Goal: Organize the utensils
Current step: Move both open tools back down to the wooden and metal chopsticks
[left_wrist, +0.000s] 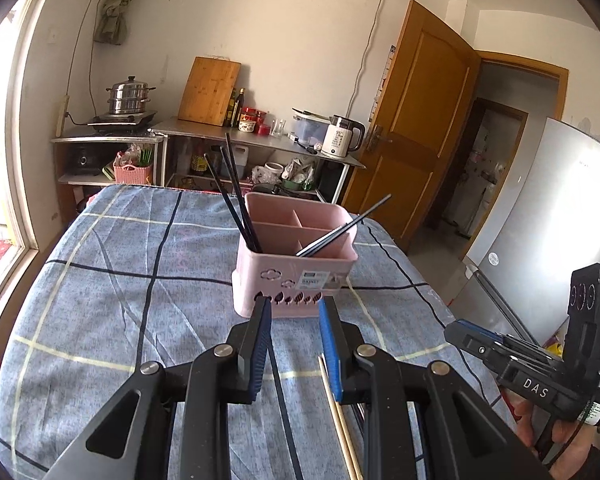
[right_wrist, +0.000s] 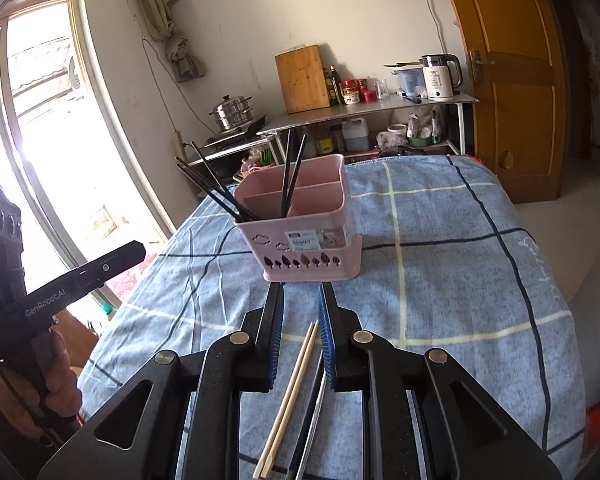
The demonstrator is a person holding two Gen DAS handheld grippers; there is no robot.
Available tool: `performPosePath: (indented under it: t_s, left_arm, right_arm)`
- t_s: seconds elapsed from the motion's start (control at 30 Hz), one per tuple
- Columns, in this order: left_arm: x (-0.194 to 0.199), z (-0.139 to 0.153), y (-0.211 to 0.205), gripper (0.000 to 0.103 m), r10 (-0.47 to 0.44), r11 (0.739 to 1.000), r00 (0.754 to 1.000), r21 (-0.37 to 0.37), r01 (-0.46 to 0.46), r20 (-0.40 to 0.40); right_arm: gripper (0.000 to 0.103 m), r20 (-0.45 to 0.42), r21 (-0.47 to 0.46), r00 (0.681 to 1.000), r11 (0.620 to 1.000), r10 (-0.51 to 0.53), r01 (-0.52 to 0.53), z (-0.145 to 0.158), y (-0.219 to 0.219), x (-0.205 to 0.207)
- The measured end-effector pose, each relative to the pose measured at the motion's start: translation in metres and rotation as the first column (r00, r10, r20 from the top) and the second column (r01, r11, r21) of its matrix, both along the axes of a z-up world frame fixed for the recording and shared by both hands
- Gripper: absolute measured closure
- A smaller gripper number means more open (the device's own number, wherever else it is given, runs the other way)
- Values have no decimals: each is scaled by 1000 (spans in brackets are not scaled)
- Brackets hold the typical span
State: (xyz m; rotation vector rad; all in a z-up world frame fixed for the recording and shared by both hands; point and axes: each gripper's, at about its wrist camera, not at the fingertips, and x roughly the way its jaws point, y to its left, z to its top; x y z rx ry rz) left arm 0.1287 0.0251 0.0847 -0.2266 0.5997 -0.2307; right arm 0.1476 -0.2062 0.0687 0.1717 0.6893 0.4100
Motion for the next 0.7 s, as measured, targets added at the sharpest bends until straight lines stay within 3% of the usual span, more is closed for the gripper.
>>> performPosePath:
  t_s: [0.33,0.7]
  left_arm:
    - [-25,-29,-13,79,-19,1000,998,5,19,-56]
    - [-22,-48,-21,79,-41,999,994,-4,40,-104]
  right_arm:
    - [85,-52,-4,999,1000,-2,2,-24,-5,-22]
    - [85,-97,-20,995,1000,-5,3,-42,-5,-19]
